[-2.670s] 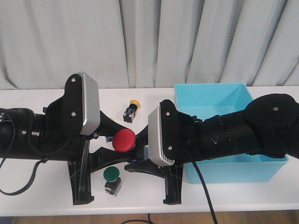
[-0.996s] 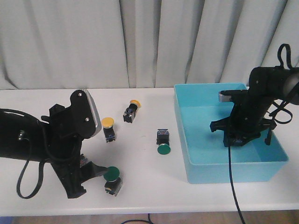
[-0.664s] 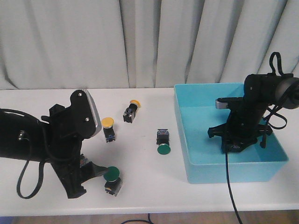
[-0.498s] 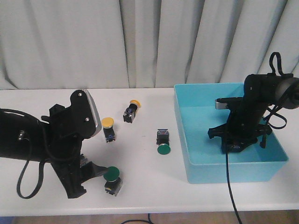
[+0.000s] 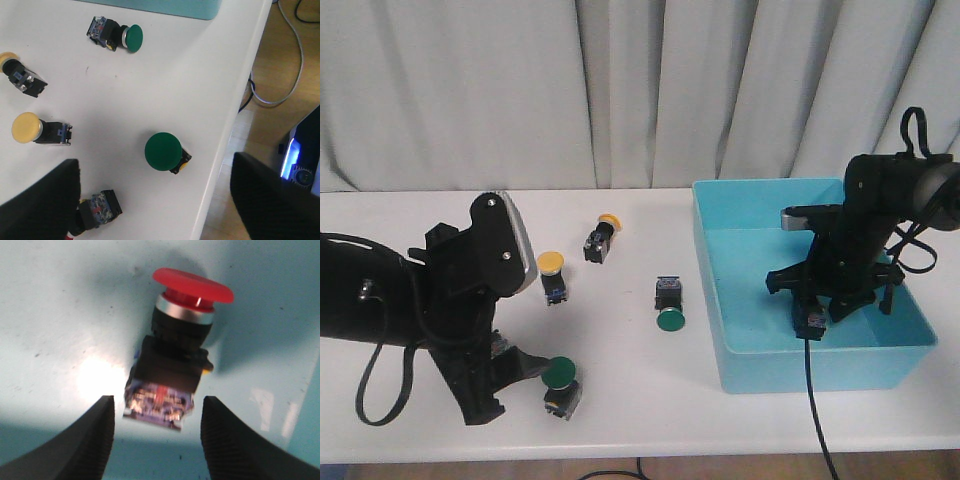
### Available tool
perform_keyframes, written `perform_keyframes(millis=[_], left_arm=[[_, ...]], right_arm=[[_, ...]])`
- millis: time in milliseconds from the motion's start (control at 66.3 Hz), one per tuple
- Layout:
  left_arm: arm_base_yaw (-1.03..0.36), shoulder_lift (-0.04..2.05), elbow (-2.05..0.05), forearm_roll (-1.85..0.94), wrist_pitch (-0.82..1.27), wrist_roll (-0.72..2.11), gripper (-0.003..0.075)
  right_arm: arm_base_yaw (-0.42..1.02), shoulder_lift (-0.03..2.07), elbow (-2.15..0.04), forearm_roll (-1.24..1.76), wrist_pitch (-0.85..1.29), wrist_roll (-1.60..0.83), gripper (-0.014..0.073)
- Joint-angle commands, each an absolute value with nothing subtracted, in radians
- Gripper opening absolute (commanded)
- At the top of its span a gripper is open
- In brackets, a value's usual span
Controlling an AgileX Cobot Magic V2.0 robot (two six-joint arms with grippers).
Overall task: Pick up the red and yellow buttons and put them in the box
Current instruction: 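Carry the red button into the blue box and open the right gripper, then reach the left gripper down and grasp the yellow-capped button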
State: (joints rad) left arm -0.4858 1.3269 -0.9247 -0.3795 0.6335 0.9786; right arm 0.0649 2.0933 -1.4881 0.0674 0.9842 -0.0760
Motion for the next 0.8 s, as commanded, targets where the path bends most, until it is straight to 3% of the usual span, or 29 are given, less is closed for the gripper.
perform_keyframes(millis=[0,256,528,784], left_arm=[[-0.488,1.302,-0.950,-0.401,0.598,0.968,0.0587],[-0.488,1.302,-0.950,-0.401,0.601,0.968,0.0587],[-0.488,1.302,-0.950,-0.401,0.601,0.968,0.0587],[-0.488,1.302,-0.950,-0.401,0.603,0.959,0.0587]], right_arm=[[0.063,1.966,-1.516,0.070,1.007,-0.070,0.0393],[0.099,1.716,-1.458,0.125,1.054,-0.079,0.0393],[0.361,1.384,-1.178,0.093,0.887,-0.076,0.0393],[0.509,1.116,-0.929,0.094,0.672,-0.044,0.0393]])
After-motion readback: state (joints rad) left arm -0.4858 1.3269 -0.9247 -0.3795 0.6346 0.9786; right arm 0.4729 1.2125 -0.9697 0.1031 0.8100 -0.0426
